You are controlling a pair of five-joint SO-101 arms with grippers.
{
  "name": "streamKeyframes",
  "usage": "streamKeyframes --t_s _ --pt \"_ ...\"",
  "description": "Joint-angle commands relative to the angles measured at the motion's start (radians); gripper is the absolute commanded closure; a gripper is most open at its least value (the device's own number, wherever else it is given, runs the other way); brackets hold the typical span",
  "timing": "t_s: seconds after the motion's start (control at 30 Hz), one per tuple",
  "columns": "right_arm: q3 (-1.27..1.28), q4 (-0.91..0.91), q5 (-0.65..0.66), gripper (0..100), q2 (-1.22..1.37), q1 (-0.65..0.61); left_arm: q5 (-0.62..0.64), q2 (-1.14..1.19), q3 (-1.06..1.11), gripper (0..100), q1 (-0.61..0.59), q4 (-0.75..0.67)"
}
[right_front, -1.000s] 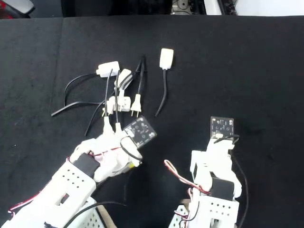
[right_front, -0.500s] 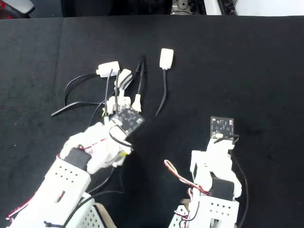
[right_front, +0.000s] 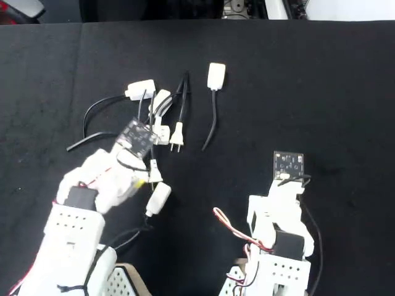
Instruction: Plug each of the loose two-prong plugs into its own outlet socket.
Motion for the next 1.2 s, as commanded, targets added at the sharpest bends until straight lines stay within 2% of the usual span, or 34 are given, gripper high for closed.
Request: streamKeyframes --t_s 0.0,0.13,0.23,0.3,0.6,0.93,1.17 --pt "-0.001 -0.011 0.006 97.6 -0.047 0.017 0.037 -0.015 -0.159 78 -0.021 0.147" --pt "-0.001 -0.011 0.006 97.6 -0.047 0.017 0.158 -0.015 -0.240 78 0.107 0.304" --pt "-0.001 -0.012 0.006 97.6 -0.047 0.017 0.290 -0.015 -0.243 78 0.196 0.341" --pt "-0.001 -0.012 0.006 97.6 -0.047 0.017 0.325 -0.006 -0.226 77 0.225 0.361" --pt "-0.001 -0.012 0.006 97.6 -0.047 0.017 0.316 -0.005 0.054 77 0.237 0.130" --pt "-0.001 -0.012 0.006 97.6 -0.047 0.017 0.322 -0.005 0.145 78 0.237 0.020" --pt "-0.001 -0.012 0.006 97.6 -0.047 0.017 0.325 -0.011 0.163 78 0.228 0.017"
